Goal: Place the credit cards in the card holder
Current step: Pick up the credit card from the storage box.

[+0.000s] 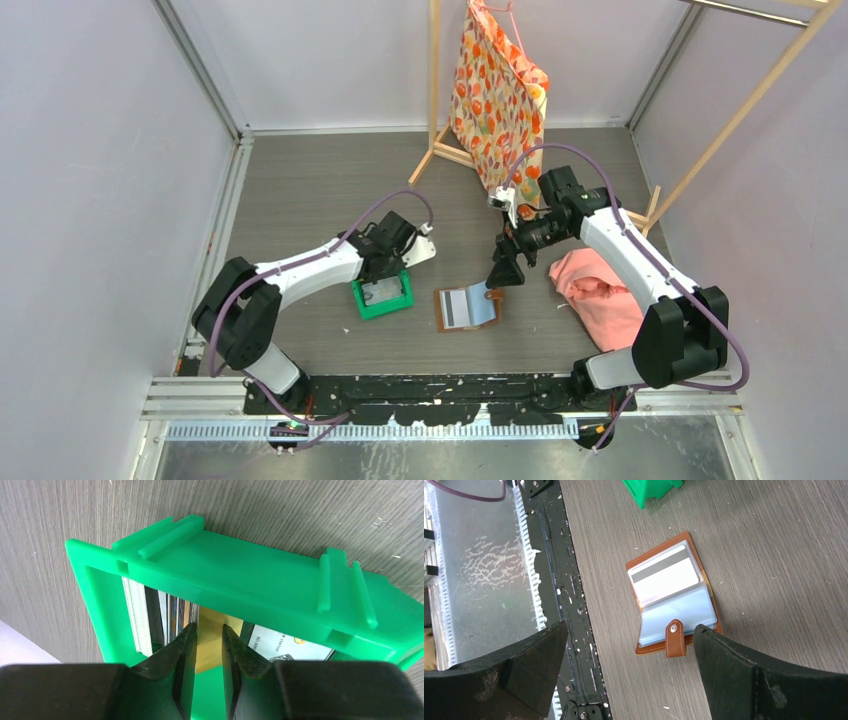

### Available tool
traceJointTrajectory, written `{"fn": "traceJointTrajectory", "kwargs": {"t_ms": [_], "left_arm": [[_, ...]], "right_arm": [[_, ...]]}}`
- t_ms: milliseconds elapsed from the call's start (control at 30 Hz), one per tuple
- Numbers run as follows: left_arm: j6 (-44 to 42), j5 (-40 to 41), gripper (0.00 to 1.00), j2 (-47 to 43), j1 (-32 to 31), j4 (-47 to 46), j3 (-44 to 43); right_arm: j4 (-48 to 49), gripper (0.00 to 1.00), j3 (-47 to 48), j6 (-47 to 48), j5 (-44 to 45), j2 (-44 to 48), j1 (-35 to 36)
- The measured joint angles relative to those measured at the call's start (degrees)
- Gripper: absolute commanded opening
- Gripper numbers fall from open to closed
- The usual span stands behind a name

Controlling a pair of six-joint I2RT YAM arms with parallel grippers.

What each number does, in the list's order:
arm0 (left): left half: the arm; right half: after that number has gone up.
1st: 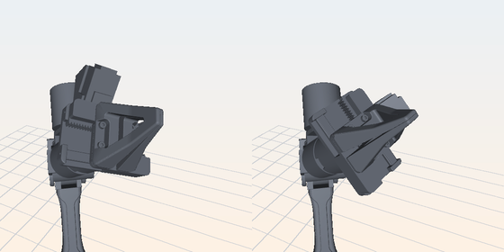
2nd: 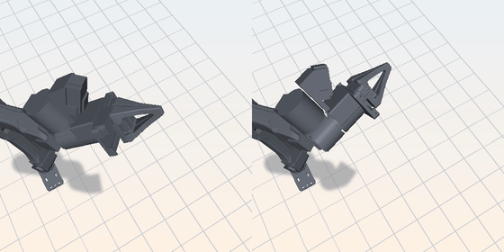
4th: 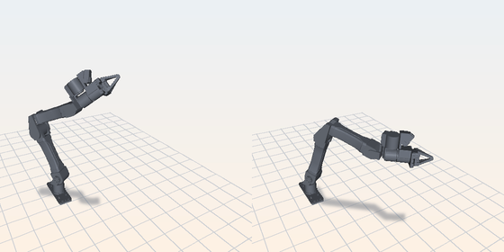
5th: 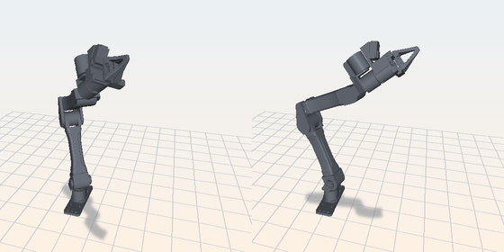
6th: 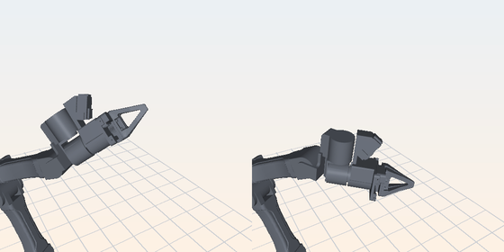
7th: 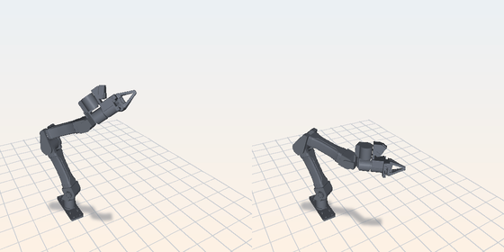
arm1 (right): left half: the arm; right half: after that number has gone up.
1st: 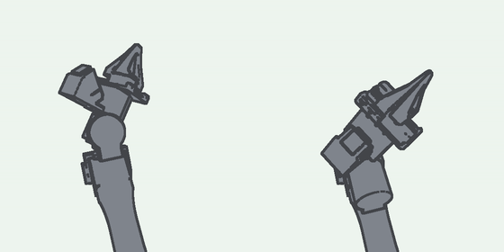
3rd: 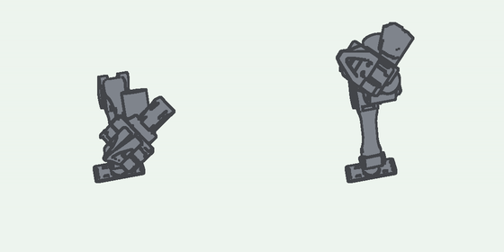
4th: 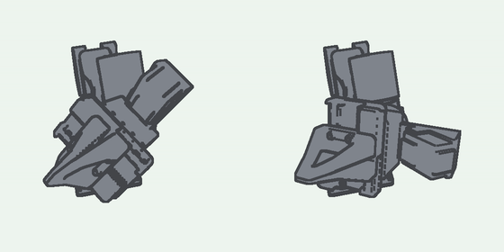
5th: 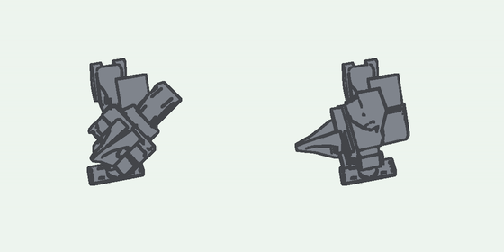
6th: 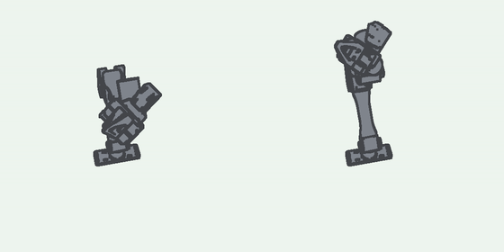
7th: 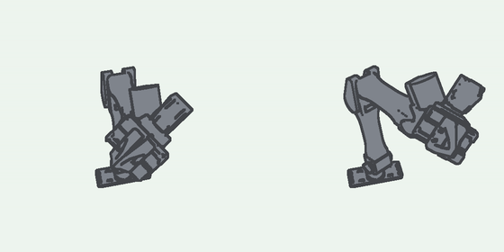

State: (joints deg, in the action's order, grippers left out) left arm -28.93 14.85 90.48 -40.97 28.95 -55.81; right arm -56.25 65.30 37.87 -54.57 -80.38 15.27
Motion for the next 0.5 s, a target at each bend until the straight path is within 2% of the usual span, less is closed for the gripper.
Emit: {"fn": "traceJointTrajectory", "kwargs": {"t_ms": [100, 500], "left_arm": [[0.2, -0.1, 0.01, -1.3, 0.0, 0.3, 0.1], [1.3, -0.5, 0.00, -4.4, -0.2, 1.2, 0.2]], "right_arm": [[0.0, 0.99, 0.0, 0.0, 0.0, 0.0, 0.0], [-0.4, 1.00, 0.0, 0.5, -0.2, 0.0, -0.5]]}}
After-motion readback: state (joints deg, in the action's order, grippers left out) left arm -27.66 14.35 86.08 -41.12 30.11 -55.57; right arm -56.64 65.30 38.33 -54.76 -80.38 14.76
